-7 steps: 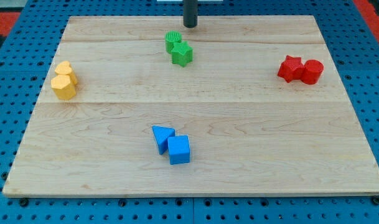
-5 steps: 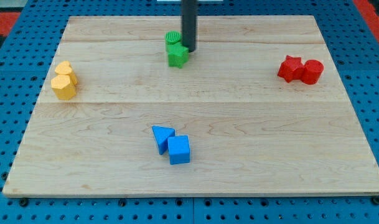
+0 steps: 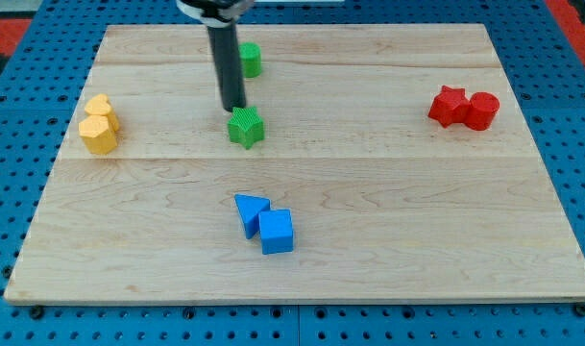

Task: Push the green blocks to the bottom left of the board

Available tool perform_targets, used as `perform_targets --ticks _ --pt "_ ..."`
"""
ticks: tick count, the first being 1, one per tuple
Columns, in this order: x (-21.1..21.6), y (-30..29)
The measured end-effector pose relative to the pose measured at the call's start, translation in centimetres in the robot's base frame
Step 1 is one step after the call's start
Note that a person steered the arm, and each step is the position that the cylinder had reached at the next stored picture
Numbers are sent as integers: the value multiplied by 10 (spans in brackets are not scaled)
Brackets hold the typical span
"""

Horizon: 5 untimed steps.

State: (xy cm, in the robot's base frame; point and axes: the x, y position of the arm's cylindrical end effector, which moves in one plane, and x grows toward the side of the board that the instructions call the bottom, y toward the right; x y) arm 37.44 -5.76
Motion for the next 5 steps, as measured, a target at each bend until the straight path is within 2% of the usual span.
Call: perform_targets --ticks 1,2,3,4,5 --pt "40 36" --pt "85 6" --pt "108 -86" --pt "120 -125" --pt "71 -65"
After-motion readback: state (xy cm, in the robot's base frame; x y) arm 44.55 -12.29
